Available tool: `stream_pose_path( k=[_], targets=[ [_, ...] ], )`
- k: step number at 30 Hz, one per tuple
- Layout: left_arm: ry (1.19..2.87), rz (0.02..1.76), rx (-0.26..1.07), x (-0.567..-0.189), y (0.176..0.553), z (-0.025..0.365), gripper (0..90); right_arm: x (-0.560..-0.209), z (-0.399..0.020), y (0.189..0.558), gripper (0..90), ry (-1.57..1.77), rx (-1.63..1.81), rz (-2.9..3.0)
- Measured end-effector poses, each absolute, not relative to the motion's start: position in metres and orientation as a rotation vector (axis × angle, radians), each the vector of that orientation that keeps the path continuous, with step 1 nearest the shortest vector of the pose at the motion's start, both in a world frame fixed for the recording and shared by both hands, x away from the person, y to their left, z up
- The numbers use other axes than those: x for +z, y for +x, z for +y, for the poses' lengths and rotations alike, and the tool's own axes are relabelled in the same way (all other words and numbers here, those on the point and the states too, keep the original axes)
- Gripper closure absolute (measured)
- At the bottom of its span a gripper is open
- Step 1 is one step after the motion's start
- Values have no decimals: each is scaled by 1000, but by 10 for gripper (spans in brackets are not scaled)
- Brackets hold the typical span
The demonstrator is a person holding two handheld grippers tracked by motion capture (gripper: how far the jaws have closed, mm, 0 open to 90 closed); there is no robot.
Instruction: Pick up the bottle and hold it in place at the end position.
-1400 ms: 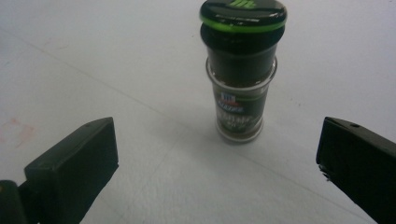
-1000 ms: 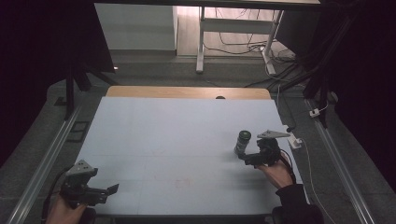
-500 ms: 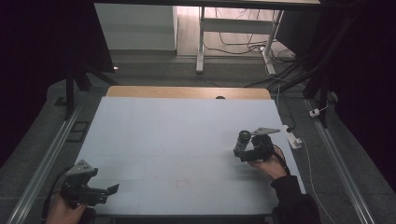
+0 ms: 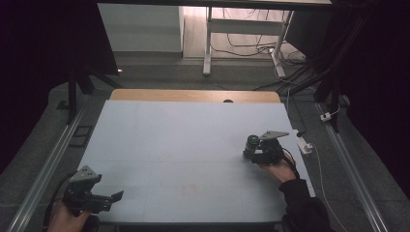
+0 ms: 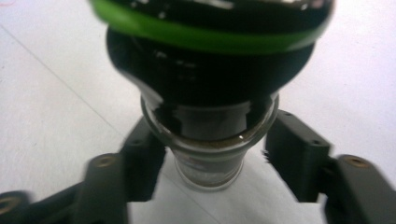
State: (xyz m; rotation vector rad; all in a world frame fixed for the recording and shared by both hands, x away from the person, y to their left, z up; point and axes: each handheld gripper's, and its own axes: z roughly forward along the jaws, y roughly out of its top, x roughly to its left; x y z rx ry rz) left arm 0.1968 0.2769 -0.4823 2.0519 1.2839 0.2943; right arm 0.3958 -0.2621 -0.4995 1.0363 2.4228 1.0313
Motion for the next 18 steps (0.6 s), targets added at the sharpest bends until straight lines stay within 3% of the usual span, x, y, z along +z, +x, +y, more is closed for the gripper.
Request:
stream_pose_path(
  k=[4, 18],
  targets=[
    [2056, 1282, 294, -482, 197, 277, 5, -498, -261, 394, 517, 993, 1026, 2438],
    [2061, 1280, 295, -482, 197, 276, 6, -495, -258, 392, 524, 993, 988, 2437]
  ],
)
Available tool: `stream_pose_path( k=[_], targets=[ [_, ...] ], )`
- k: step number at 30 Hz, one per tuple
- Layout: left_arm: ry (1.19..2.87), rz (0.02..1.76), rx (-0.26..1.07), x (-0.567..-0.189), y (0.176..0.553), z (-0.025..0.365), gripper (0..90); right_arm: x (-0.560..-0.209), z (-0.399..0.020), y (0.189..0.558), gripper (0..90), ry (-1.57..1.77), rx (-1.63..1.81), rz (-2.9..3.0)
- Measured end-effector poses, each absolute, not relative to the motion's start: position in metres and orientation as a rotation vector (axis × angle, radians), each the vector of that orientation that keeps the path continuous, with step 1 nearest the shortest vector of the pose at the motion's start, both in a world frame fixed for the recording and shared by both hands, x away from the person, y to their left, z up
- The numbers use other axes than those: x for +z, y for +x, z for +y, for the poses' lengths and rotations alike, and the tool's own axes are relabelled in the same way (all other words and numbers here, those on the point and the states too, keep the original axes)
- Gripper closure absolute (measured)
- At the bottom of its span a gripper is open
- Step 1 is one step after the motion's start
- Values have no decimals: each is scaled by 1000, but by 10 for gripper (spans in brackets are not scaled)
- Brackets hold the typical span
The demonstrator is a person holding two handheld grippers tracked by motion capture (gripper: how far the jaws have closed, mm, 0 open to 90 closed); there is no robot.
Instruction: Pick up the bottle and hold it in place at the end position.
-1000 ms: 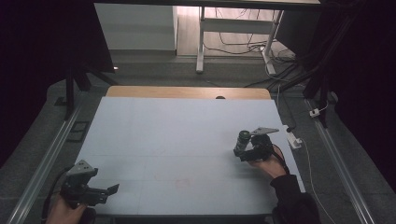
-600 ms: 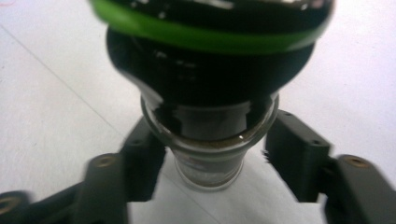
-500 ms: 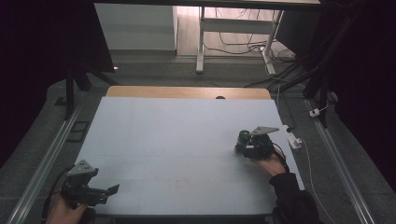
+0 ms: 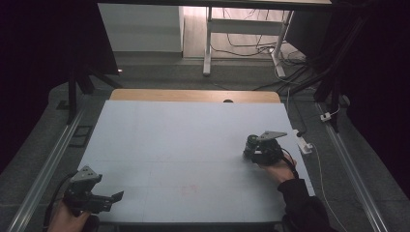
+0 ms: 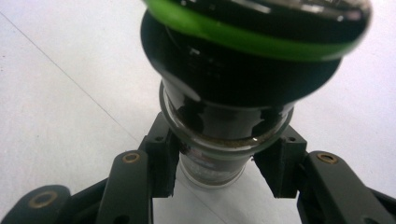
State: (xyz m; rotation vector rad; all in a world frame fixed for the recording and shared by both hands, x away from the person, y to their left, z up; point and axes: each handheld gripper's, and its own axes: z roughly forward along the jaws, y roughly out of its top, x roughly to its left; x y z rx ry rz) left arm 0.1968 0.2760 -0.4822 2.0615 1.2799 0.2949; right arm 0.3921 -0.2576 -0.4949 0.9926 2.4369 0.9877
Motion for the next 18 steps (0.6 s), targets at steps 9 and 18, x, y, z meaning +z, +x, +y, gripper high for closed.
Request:
stream_pose_path(
  k=[9, 18],
  targets=[
    [2062, 1281, 295, -482, 197, 276, 7, -481, -255, 390, 525, 1042, 1083, 2411],
    [2061, 1282, 292, -482, 197, 276, 7, -467, -241, 386, 525, 1077, 1128, 2379]
  ],
)
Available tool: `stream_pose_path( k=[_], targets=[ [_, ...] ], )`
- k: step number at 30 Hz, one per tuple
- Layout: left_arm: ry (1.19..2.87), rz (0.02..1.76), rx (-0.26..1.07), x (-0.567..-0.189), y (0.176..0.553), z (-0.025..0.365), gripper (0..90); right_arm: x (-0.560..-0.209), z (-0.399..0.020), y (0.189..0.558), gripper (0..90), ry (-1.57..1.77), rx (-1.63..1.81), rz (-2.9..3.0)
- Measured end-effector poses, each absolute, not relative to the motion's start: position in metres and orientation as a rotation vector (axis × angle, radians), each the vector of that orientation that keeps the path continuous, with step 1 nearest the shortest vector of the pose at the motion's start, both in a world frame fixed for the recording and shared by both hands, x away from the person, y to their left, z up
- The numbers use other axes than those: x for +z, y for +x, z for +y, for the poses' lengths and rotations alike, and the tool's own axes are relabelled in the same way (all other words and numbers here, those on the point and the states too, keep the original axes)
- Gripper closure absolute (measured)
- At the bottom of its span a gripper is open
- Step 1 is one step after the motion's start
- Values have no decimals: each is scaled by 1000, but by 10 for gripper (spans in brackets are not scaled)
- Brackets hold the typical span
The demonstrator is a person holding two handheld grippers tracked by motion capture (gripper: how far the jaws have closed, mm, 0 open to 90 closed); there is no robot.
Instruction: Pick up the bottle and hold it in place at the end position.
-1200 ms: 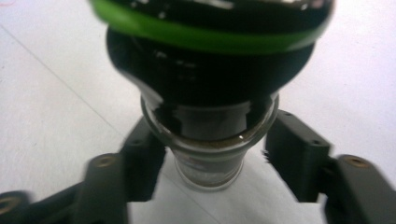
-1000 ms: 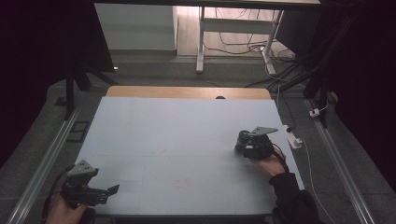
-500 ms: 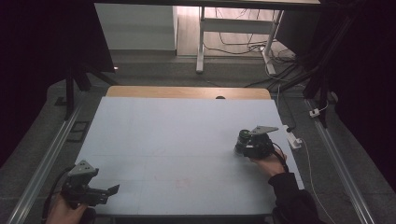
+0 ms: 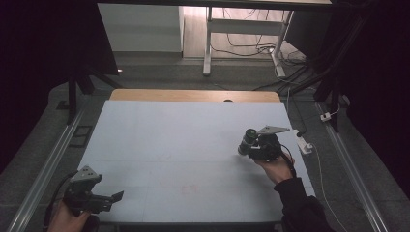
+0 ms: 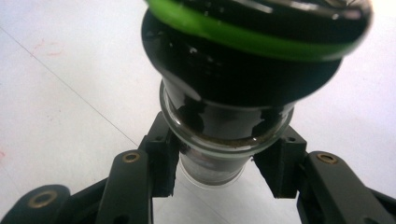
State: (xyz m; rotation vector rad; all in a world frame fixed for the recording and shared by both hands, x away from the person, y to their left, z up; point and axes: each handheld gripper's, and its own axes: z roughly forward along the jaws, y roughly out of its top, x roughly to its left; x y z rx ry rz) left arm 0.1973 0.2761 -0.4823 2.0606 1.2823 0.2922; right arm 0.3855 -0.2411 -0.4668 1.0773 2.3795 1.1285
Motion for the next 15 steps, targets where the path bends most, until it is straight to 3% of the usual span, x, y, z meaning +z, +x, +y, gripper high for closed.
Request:
stream_pose_path(
  k=[15],
  targets=[
    [2061, 1282, 288, -482, 198, 276, 8, -460, -206, 384, 525, 1000, 1121, 2425]
  ],
)
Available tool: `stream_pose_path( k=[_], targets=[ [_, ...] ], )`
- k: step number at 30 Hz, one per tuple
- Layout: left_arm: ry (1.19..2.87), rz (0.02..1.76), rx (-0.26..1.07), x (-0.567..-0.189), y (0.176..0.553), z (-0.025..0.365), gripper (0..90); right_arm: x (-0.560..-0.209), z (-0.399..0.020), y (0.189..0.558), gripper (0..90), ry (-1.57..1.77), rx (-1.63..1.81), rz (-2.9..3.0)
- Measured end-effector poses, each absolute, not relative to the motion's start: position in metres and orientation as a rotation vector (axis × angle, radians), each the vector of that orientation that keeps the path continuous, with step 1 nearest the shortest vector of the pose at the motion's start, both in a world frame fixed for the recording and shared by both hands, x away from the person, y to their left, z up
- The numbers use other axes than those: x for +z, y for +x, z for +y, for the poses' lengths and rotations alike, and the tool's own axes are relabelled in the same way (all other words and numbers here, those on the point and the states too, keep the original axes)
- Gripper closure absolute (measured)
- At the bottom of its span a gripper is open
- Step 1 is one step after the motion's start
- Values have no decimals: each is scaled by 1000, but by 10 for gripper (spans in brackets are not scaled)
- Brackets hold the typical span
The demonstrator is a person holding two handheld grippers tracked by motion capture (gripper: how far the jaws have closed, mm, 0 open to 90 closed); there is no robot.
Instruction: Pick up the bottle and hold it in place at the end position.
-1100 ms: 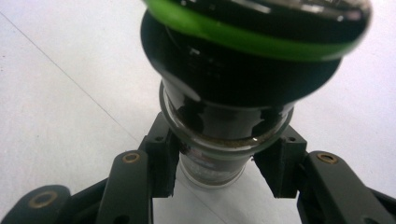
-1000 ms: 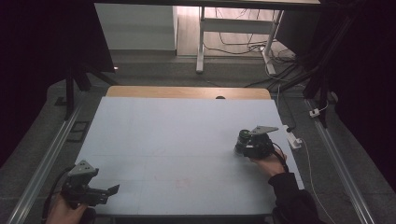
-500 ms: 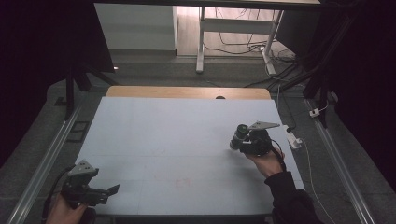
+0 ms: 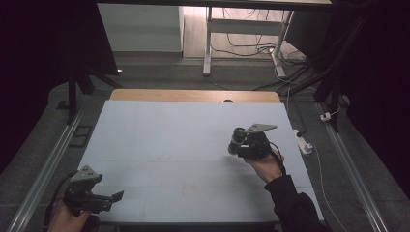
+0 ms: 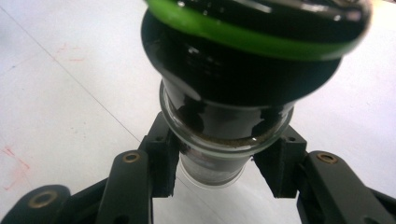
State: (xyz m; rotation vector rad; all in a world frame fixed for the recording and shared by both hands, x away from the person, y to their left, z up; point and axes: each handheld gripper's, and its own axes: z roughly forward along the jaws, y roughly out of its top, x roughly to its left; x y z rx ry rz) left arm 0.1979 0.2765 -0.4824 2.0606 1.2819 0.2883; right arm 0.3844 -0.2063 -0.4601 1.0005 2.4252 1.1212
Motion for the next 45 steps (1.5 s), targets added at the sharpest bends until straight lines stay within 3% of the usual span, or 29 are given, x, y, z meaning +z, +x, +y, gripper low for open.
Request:
stream_pose_path(
  k=[45],
  targets=[
    [2053, 1271, 259, -483, 199, 279, 16, -485, -86, 397, 524, 861, 1081, 2540]
  ],
)
